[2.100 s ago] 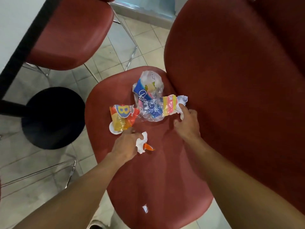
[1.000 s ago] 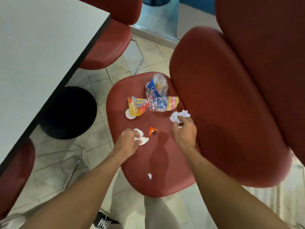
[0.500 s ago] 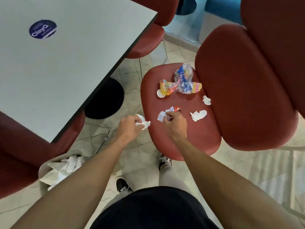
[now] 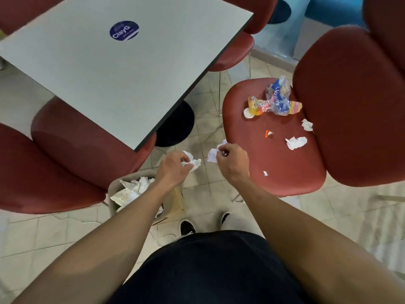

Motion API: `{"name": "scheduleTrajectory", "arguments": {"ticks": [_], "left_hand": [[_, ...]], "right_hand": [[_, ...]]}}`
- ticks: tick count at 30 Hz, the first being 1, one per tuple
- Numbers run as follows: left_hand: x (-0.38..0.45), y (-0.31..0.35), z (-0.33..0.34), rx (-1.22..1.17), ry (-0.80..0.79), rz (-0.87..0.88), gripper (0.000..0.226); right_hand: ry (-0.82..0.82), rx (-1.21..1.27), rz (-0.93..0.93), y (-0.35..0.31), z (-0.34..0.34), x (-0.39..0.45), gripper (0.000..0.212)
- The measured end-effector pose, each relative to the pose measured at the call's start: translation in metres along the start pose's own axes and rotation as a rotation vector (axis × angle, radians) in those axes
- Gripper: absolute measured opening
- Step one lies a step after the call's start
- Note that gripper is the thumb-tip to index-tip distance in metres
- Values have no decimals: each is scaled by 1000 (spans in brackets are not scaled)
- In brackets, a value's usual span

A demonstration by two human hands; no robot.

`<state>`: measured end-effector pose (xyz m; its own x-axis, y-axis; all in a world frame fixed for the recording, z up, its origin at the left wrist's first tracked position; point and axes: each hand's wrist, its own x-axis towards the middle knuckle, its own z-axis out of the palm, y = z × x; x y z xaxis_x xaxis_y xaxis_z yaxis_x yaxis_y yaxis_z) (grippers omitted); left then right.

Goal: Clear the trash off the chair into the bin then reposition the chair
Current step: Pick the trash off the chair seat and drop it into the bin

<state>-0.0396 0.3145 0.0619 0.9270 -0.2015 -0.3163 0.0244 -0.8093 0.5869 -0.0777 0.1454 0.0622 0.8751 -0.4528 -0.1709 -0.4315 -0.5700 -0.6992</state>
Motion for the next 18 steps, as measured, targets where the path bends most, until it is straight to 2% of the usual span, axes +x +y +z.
{"name": "scheduleTrajectory", "arguments": {"ticks": [5, 12, 18], "left_hand": [[-11, -19, -7, -7, 71, -124, 16], [-40, -42, -10, -55, 159, -170, 16], [-61, -75, -20, -98, 222, -210, 11]], "right_hand": [[-77, -12, -75, -14, 10, -6, 17], [-204, -67, -173, -27, 20, -18, 22], [-228, -105, -238, -38, 36, -36, 19]]}}
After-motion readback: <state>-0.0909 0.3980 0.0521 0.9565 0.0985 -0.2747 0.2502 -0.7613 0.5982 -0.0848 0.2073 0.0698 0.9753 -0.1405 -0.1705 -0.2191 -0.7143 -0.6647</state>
